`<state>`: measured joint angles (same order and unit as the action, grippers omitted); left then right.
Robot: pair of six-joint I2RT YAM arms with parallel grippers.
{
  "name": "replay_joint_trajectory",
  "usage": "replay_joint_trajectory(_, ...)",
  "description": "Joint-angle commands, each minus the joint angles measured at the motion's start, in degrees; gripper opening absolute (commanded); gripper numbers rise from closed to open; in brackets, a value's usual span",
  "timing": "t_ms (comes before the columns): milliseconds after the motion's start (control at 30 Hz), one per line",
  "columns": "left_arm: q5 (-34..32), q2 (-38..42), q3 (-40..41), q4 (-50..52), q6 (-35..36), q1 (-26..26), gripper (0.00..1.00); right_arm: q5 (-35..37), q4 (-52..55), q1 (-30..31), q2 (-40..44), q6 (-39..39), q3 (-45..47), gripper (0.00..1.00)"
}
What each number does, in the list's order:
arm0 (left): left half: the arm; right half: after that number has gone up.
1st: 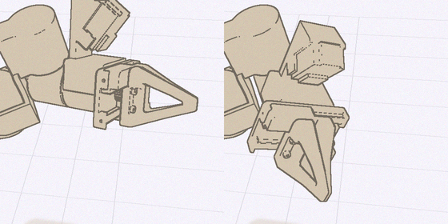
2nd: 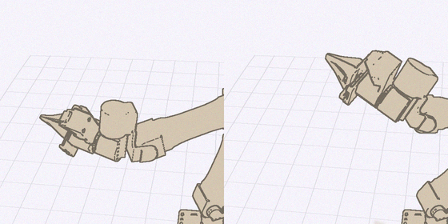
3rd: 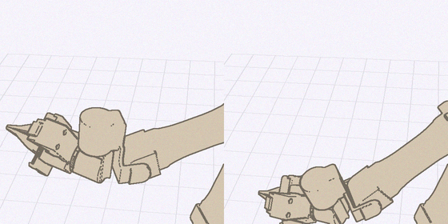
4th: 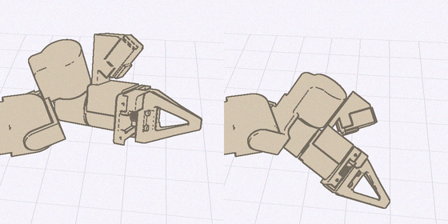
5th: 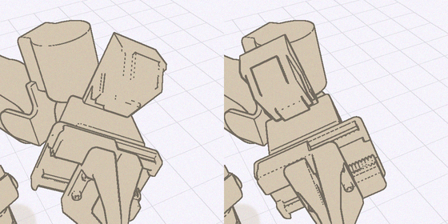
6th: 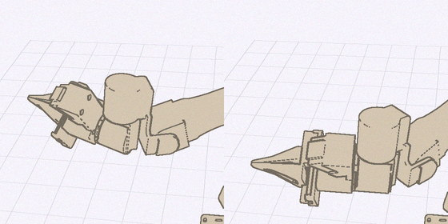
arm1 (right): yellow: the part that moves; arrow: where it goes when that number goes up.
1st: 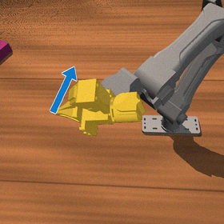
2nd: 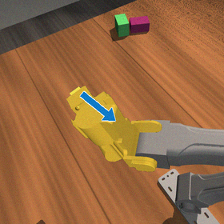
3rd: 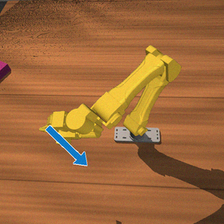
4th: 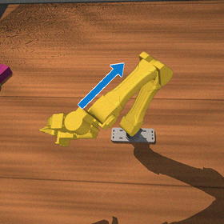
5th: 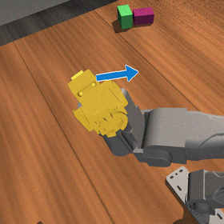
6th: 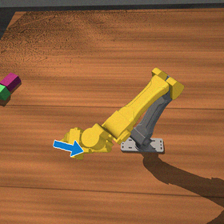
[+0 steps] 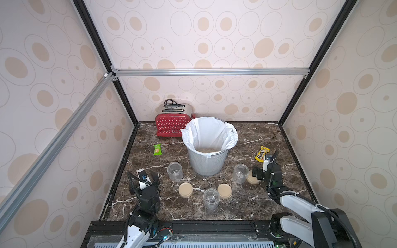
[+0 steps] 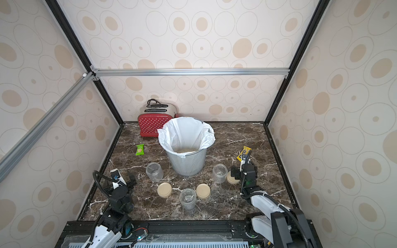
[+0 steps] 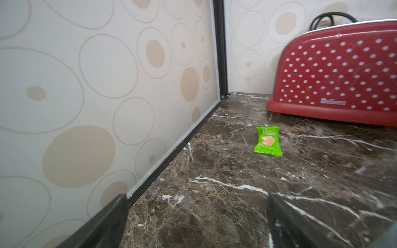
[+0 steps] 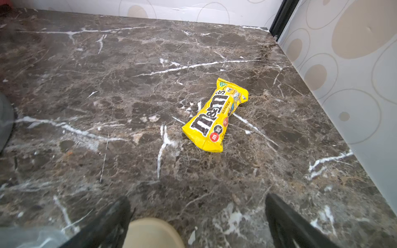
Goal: Empty moldy rice from jars
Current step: Reset both arms
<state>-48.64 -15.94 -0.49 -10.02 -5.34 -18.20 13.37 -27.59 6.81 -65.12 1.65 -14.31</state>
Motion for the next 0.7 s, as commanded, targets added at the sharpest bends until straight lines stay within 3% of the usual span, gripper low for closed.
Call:
replay_joint_trajectory(0,5.7,-6.2,0.8,-10.1,-3.4,3.7,0.99,-2.8,-9.5,-2.5,-3.3,-0.1,-1.9,1.0)
replay_joint_trajectory(300,15.2,-41.8,-7.4,-32.3,2.8,9.6,0.99,-6.8,-20.3,-5.5,-15.4,0.4,-4.6,1.0)
replay_joint_trajectory(367,16.8,-50.3,-9.7,-39.6,2.3,11.2,0.99,-6.8,-26.1,-5.5,-21.2,0.5,-4.2,1.0)
replay_joint_trajectory(433,22.3,-56.3,-11.2,-44.7,0.0,14.0,0.99,-6.9,-30.4,-5.5,-24.3,0.1,-4.9,1.0)
replay_joint_trajectory(500,25.3,-60.0,-14.4,-44.1,2.7,14.8,0.99,-6.9,-20.3,-5.5,-21.3,0.6,-7.1,1.0)
replay_joint_trajectory(567,26.2,-64.4,-16.7,-44.5,2.9,15.5,0.99,-6.8,-27.0,-5.5,-23.8,0.3,-6.0,1.0)
replay_joint_trajectory(667,28.2,-71.9,-17.1,-50.2,3.2,15.7,0.99,-6.9,-20.5,-5.5,-22.2,0.6,-7.8,1.0)
